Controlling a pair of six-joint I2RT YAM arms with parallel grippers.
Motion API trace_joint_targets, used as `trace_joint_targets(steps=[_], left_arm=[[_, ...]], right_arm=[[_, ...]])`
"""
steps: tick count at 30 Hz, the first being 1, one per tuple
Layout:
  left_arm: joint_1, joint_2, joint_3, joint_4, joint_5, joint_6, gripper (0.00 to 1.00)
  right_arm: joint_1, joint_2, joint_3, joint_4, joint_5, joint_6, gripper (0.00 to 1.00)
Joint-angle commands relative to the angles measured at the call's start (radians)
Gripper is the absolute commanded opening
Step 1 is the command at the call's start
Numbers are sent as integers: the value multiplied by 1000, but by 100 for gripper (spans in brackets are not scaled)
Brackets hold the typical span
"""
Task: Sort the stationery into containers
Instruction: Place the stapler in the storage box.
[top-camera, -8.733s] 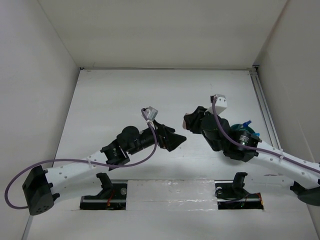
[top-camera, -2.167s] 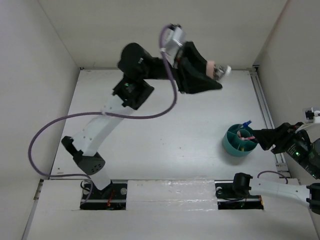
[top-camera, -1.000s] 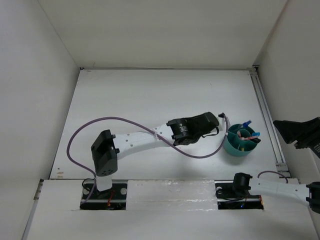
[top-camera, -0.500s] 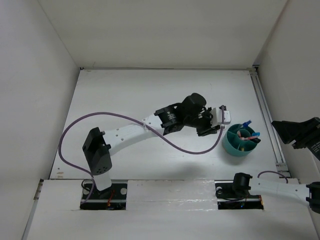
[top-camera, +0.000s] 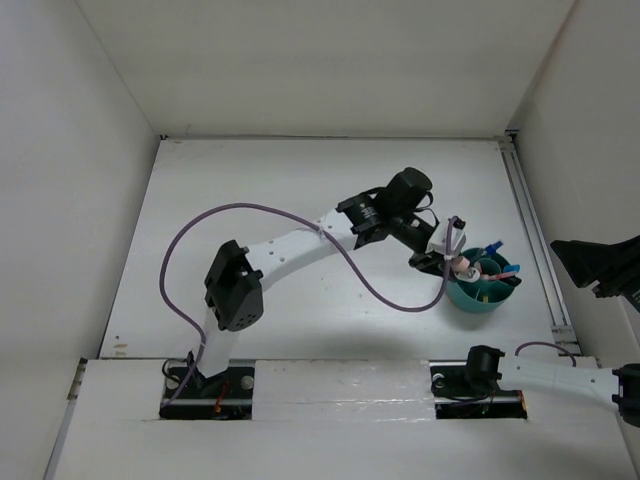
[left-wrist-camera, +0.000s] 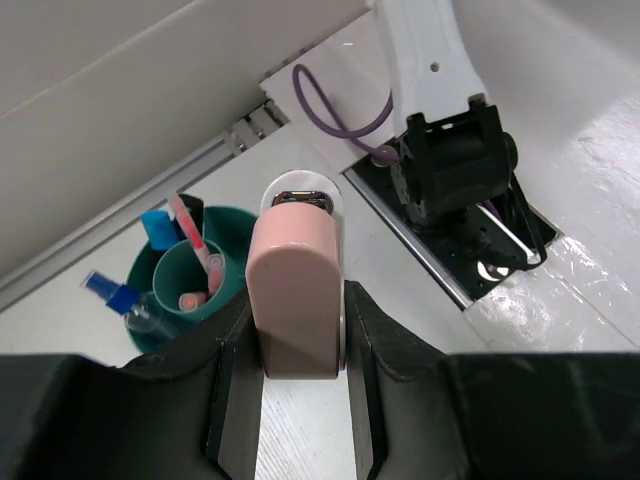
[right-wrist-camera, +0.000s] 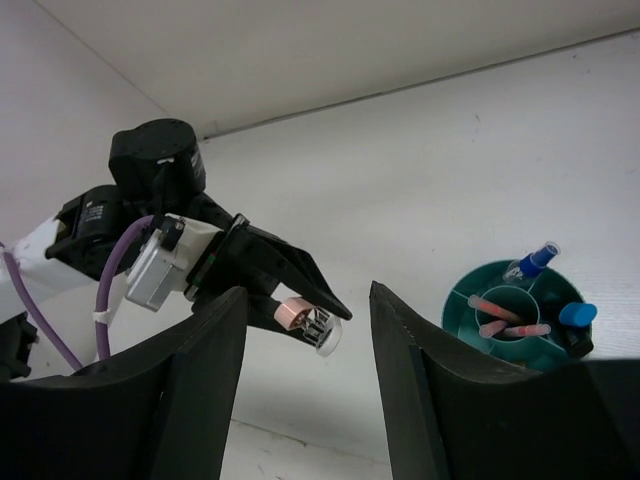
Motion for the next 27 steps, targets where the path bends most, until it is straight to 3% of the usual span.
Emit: trace_joint_targets(steps=[1,7,11,14,15,16,18,20,21,22,24,27], left_arm=[[14,11,64,26,209,90,0],[14,65,64,140,329,73,0],[25,128,44,415,391,-95,0],[36,166,-38,714,453,-419,0],[46,181,-84,1114,453,-571,0],[46,218,-146,1371,465,-934,0],[56,311,-67,1887,494,-1270,0],[56,513,114,2067,535,-1554,0],[56,581,312,2161,536,-1812,0],[56,644,416,2271,548,-1909,0],[56,744,583,2272,568,-1997,0],[56,633,448,2284,591,-1935,0]], right_arm=[[8,10,15,-23,17,-23,57],[8,19,15,-23,8,-13,57],[8,28,24,-23,8,-4,57],[8,28,24,-23,8,5,57],[8,28,24,-23,8,5,57],[8,38,24,-23,8,5,57],[8,38,15,-23,8,5,57],[8,56,15,-23,8,14,57],[8,56,4,-23,8,14,57],[8,68,4,-23,8,14,57],[8,68,-5,-23,8,14,57],[8,68,-16,-12,8,14,57]])
